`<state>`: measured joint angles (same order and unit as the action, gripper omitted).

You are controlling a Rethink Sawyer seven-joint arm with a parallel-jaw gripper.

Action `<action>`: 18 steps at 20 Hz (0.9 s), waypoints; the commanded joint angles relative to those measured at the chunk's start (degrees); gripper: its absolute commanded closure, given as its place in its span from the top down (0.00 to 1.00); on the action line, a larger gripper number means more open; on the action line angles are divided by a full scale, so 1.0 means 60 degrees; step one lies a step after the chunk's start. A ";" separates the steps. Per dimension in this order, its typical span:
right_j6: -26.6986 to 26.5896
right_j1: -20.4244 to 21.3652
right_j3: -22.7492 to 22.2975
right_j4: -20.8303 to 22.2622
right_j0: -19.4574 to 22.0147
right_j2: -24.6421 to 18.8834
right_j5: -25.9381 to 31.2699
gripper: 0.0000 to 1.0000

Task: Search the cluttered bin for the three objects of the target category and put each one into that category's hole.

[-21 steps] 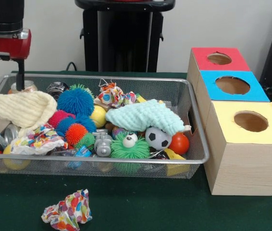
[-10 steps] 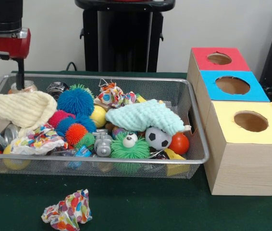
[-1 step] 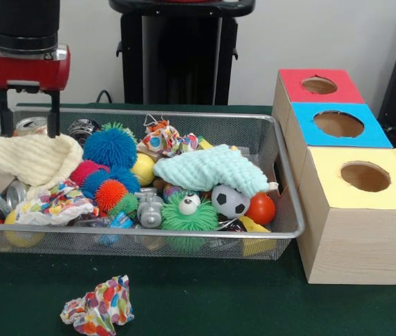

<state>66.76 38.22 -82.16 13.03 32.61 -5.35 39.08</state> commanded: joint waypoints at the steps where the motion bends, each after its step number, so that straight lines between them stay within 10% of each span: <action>1: 0.1409 -0.0475 0.0621 -0.0396 -0.0362 -0.0314 0.1435 1.00; 18: 0.1803 -0.1498 0.1806 -0.0785 -0.1127 -0.0169 0.1483 1.00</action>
<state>66.76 34.41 -74.00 9.91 27.20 -5.17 42.15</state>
